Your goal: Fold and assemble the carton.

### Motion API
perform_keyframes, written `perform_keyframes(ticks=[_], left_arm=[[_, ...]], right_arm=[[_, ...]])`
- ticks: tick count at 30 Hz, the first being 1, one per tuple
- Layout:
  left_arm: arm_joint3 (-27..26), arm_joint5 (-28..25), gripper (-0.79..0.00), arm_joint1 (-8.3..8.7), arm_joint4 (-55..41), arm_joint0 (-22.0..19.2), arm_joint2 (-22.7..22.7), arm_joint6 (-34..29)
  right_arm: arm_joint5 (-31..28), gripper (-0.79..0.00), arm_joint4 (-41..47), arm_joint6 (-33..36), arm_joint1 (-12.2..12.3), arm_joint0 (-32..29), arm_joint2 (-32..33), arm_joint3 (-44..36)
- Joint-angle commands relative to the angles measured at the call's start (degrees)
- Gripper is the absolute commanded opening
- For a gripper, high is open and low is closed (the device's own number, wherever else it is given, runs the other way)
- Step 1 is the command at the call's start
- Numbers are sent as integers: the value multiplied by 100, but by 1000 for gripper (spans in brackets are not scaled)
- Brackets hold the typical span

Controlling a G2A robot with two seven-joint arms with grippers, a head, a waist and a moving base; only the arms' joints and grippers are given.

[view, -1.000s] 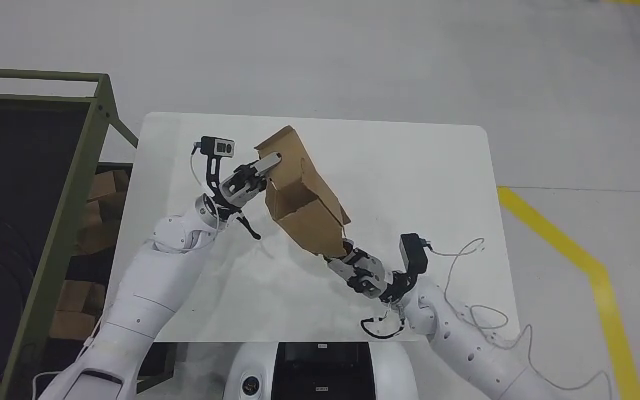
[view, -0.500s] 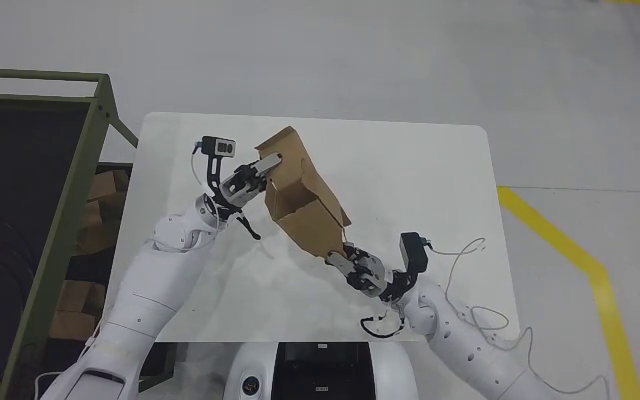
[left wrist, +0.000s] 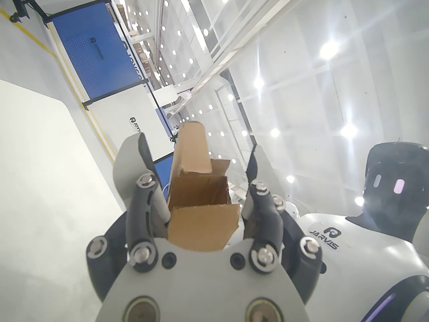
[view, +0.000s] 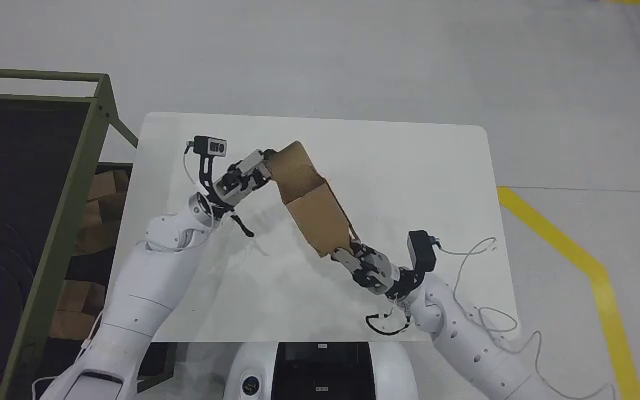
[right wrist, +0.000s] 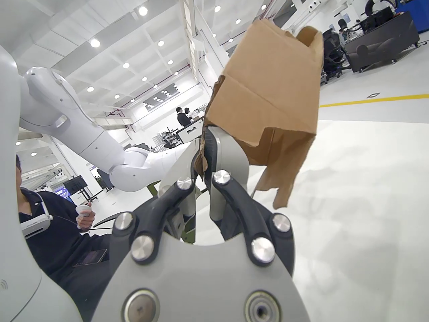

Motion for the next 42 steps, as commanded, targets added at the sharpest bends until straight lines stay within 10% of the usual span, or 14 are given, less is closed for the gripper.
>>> perform_keyframes(ticks=[1, 18, 31, 42], left_arm=[[35, -37, 0, 30, 49, 48, -146, -110], [-583, 44, 0, 344, 494, 496, -1072, -1401], [-1583, 496, 0, 830, 940, 696, -833, -1857], [-1813, -137, 0, 1402, 1921, 737, -222, -1223]], right_arm=[[0, -785, -2, 69, 50, -27, 84, -45], [0, -785, 249, 1895, 926, -115, 603, -838], [0, -785, 1950, 4170, 1761, 534, 93, -1338], [0, -785, 3366, 5210, 2208, 1061, -386, -1552]])
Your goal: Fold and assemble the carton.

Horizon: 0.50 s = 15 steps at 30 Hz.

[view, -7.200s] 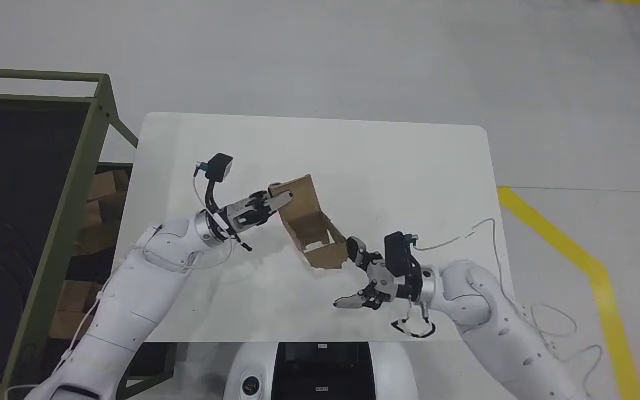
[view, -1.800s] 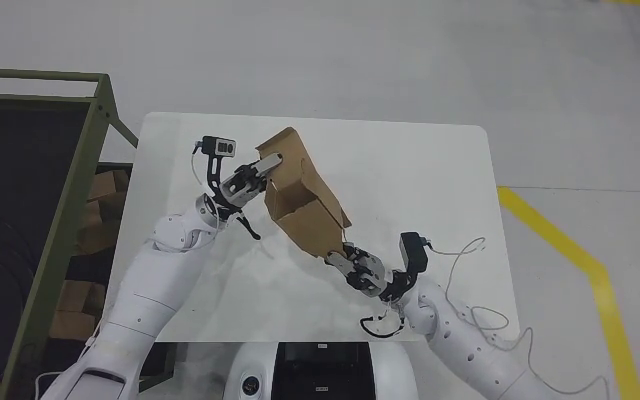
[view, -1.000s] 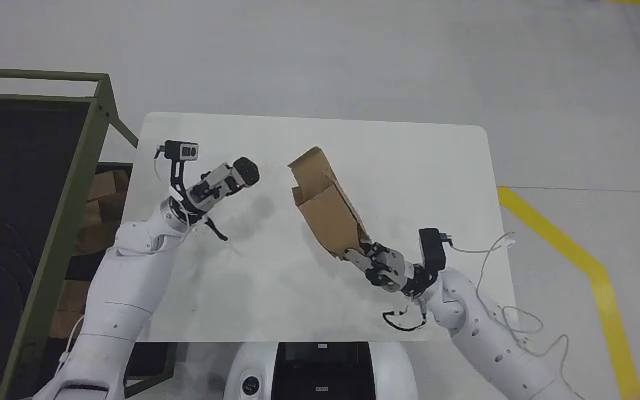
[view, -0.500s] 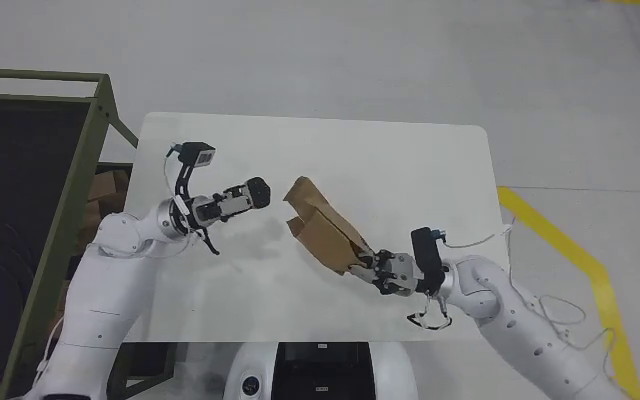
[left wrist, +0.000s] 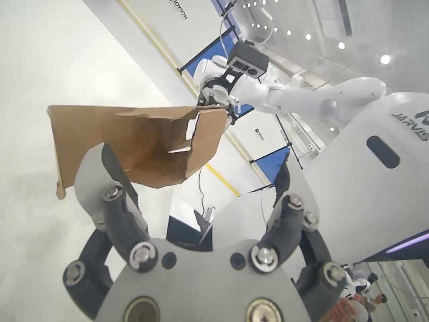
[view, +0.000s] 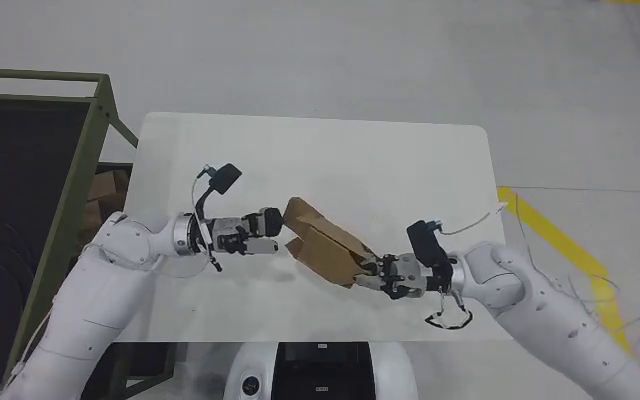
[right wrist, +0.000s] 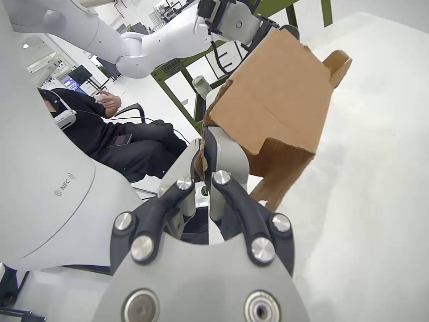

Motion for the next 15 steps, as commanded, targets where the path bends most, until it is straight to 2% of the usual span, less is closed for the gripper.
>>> perform_keyframes(ticks=[1, 15], left_arm=[[11, 18, 0, 2, 3, 1, -4, -10], [-95, -13, 0, 3, 203, -4, 27, 26]], right_arm=[[0, -785, -14, 1, 0, 0, 1, 3], [29, -785, -15, -6, -2, -6, 4, -4]])
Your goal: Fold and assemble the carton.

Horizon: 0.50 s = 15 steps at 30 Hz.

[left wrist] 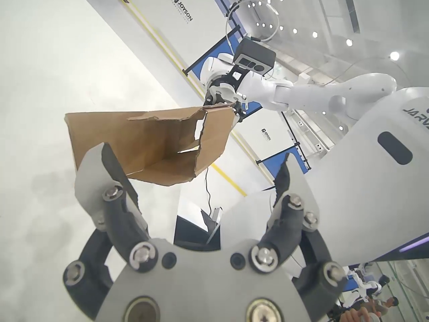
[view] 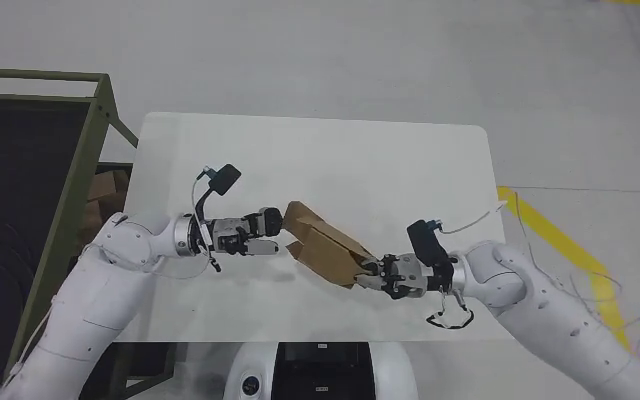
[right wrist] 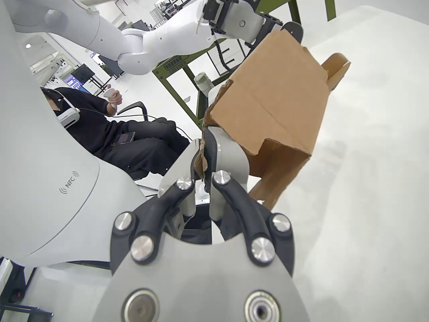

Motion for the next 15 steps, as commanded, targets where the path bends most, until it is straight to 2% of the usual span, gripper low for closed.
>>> perform_keyframes(ticks=[1, 8, 15], left_arm=[[58, -63, 0, 8, 148, -11, -60, 77], [62, -305, 0, 111, 365, -82, 59, 292], [-50, -640, 0, 466, 763, -219, 509, 626]], right_arm=[[96, -785, -16, 10, -8, -25, 6, -34], [-1, -785, 736, 599, -25, 183, -146, 168], [-1, -785, 1523, 1259, -44, 486, -338, 275]])
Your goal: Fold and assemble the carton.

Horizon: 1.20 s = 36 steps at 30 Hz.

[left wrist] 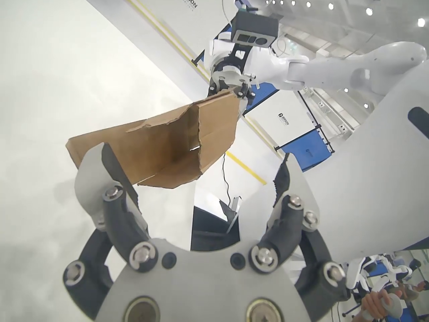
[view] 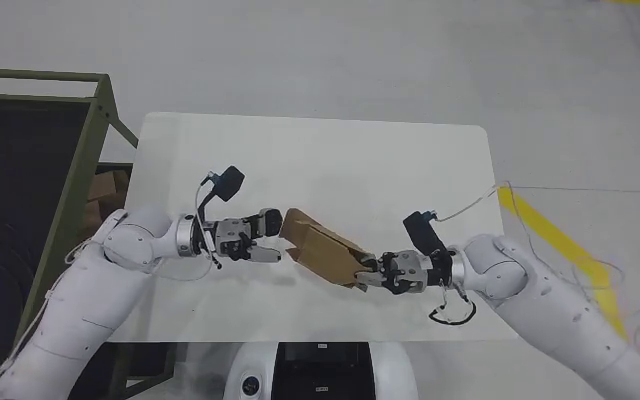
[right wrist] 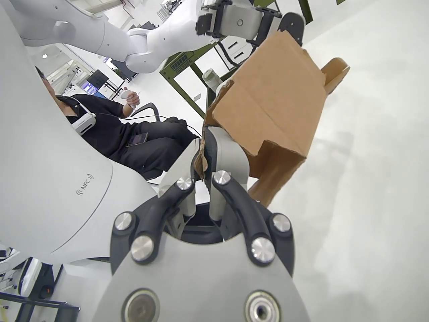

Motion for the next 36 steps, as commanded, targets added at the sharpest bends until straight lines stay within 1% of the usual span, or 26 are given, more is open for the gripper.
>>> perform_keyframes(ticks=[1, 5, 10, 14, 19, 24, 27, 31, 36], left_arm=[[-4, -129, 0, 135, 105, -44, 172, 131], [25, -437, 0, 429, 406, -173, 497, 439], [224, -1117, 0, 802, 564, -310, 925, 1119], [104, -1117, 0, 1030, 186, -506, 1212, 1120], [44, -1117, 0, 1243, -177, -738, 1577, 1120], [28, -1117, 0, 1387, -292, -988, 1959, 1120], [2, -1117, 0, 1435, -369, -1144, 2184, 1120], [2, -1117, 0, 1457, -399, -1367, 2488, 1120], [-5, -1117, 0, 1443, -388, -1650, 2859, 1120]], right_arm=[[0, -785, 199, 177, -1, 74, -27, 27], [0, -785, 538, 453, -2, 164, -51, 28], [0, -785, 928, 886, -4, 238, -84, 22], [0, -785, 1298, 1284, -20, 298, -99, 13], [0, -785, 1620, 1700, -58, 323, -49, 39], [0, -785, 1807, 1984, -123, 311, 24, 67], [0, -785, 1772, 1984, -160, 304, 23, 60], [0, -785, 1746, 1984, -202, 316, 6, 53], [0, -785, 1732, 1984, -252, 329, -21, 61]])
